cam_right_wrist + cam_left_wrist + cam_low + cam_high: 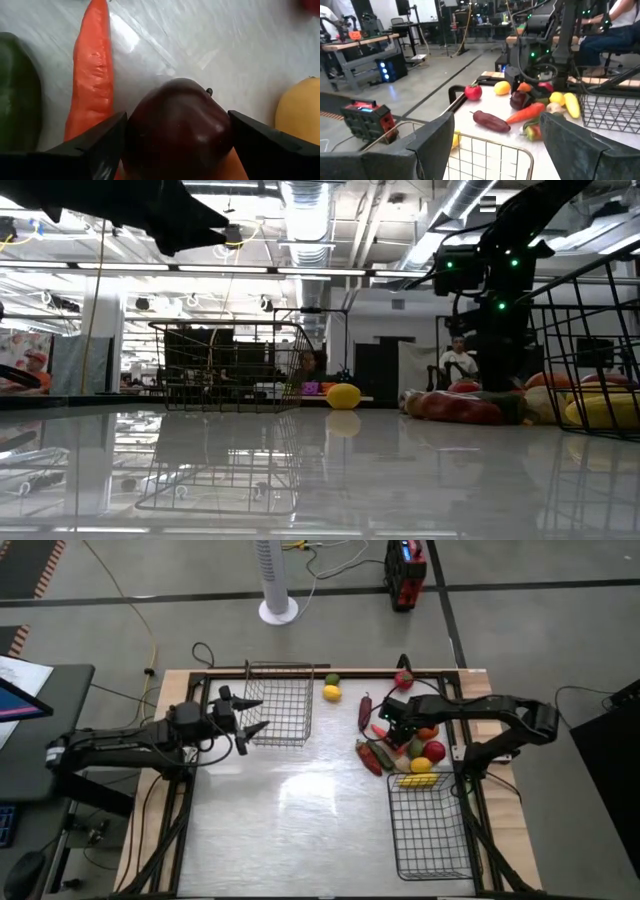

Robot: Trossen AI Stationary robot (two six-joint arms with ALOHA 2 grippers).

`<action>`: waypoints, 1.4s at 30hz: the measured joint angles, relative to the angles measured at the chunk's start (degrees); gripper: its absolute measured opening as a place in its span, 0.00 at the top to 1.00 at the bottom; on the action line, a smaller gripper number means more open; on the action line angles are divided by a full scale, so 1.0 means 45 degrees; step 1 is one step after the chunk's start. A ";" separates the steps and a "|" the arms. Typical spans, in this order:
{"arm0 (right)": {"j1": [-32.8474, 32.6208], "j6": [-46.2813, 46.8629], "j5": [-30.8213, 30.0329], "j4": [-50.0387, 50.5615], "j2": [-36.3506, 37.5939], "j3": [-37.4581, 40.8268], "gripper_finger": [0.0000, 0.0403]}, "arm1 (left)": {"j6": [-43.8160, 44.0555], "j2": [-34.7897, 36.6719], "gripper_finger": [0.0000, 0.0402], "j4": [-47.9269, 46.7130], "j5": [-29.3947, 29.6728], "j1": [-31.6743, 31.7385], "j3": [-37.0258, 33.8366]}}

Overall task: Sort produce into baskets
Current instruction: Put the apple into the left wire basket

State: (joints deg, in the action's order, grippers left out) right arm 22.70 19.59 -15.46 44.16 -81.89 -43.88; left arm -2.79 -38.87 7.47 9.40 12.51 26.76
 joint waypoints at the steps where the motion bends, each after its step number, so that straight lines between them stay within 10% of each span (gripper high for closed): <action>1: -0.0004 -0.0004 0.0000 0.0014 0.0039 0.0000 0.14 | -0.0002 -0.0132 0.31 0.0048 0.0019 0.0000 0.0000; 16: -0.0980 -0.0369 0.0276 0.0316 0.2057 -0.1989 0.18 | -0.0416 -0.0975 0.31 0.1374 0.0064 -0.0001 -0.0010; 22: -0.2222 -0.1118 0.1039 -0.4033 0.2074 -0.2230 0.18 | -0.0272 -0.0496 0.31 0.1090 -0.0020 -0.0015 -0.0010; 29: -0.2657 -0.2742 0.2207 -0.9667 0.0418 -0.2362 0.18 | 0.0024 -0.0334 0.31 0.1096 -0.0342 -0.0017 -0.0010; 42: -0.2032 -0.5133 0.3497 -1.0032 -0.4803 -0.7630 0.14 | 0.0151 -0.0336 0.31 0.0843 -0.0328 -0.0078 -0.0010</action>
State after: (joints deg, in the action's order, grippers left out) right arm 13.56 -3.50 0.27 -0.98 -103.50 -78.21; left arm -2.11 -40.38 11.26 7.92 12.16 26.72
